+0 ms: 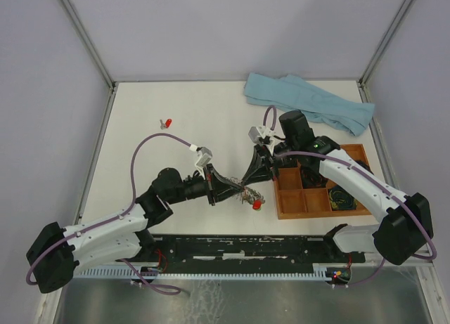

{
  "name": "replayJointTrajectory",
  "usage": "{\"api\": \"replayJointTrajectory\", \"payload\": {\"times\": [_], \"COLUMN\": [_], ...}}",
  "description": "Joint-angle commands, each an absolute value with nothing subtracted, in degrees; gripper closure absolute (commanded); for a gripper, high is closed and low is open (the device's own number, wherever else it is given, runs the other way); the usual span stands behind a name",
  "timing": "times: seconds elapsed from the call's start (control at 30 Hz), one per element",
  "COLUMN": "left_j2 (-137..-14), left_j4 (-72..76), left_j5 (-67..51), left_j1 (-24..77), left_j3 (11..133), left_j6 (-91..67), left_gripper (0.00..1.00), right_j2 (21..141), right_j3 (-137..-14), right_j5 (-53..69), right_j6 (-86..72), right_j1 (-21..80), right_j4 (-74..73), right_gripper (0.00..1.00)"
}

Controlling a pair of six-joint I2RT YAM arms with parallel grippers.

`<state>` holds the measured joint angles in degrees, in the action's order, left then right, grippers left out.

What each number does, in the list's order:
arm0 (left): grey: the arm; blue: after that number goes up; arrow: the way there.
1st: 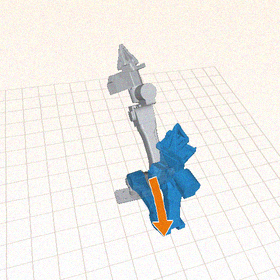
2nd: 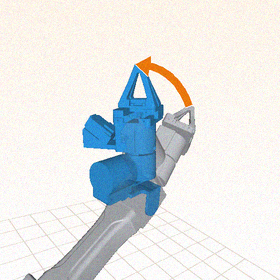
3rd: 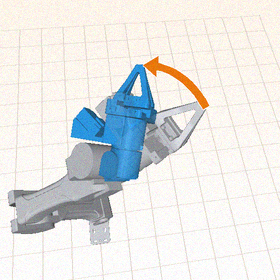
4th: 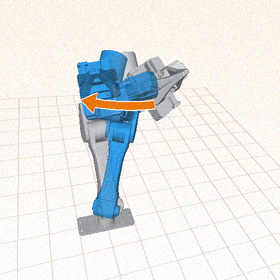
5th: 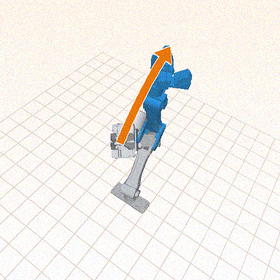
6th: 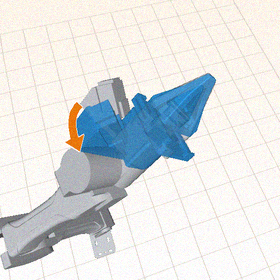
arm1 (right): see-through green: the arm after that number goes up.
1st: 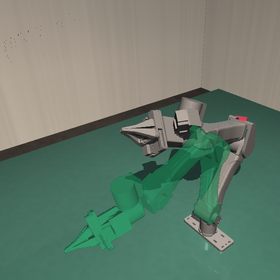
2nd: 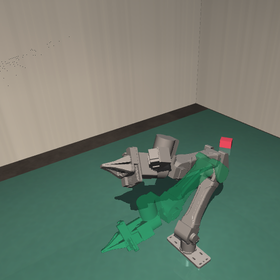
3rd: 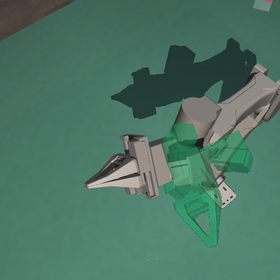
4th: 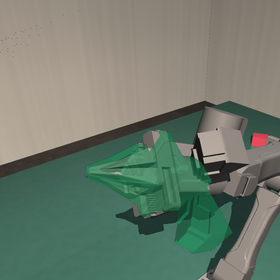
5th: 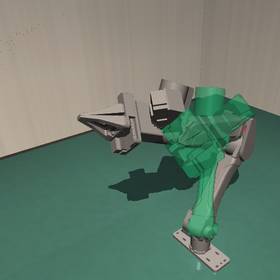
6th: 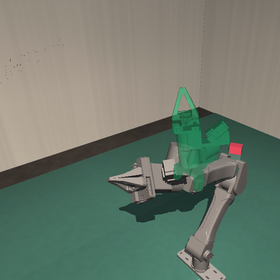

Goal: Remove the keys from the keyring

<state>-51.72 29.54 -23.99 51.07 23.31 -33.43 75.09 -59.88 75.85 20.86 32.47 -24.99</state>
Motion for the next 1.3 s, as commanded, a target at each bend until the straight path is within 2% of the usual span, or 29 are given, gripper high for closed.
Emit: {"api": "replayJointTrajectory", "payload": {"times": [0.0,0.43,0.53,0.63,0.87,1.03,1.27], "left_j2": [-52.3,-45.3,-44.7,-43.1,-36.1,-38.9,-45.5], "left_j4": [31.1,29.4,27.9,26.0,24.2,32.4,36.0], "left_j5": [-23.0,-20.5,-20.5,-20.0,-16.1,-18.7,-20.9], "left_j1": [51.0,50.8,50.8,50.8,50.8,50.9,50.9], "left_j3": [22.1,20.1,20.3,20.5,20.9,20.3,22.7], "left_j6": [-36.1,-33.9,-33.2,-31.9,-23.9,-19.8,-19.1], "left_gripper": [0.97,0.95,0.83,0.76,0.7,0.69,0.69], "right_j2": [74.5,74.6,74.6,74.6,74.7,74.8,74.9], "right_j3": [-61.0,-60.1,-59.8,-59.7,-59.6,-59.6,-59.6], "right_j5": [77.6,77.8,77.8,77.8,78.0,78.1,78.2], "right_j6": [19.3,15.7,14.8,14.8,14.8,14.8,14.9], "right_j1": [32.2,32.3,32.2,32.2,32.3,32.3,32.3], "right_j4": [-20.0,-16.3,-15.3,-15.1,-15.0,-15.1,-15.0], "right_gripper": [0.99,0.99,0.99,0.99,0.99,0.99,0.99]}}
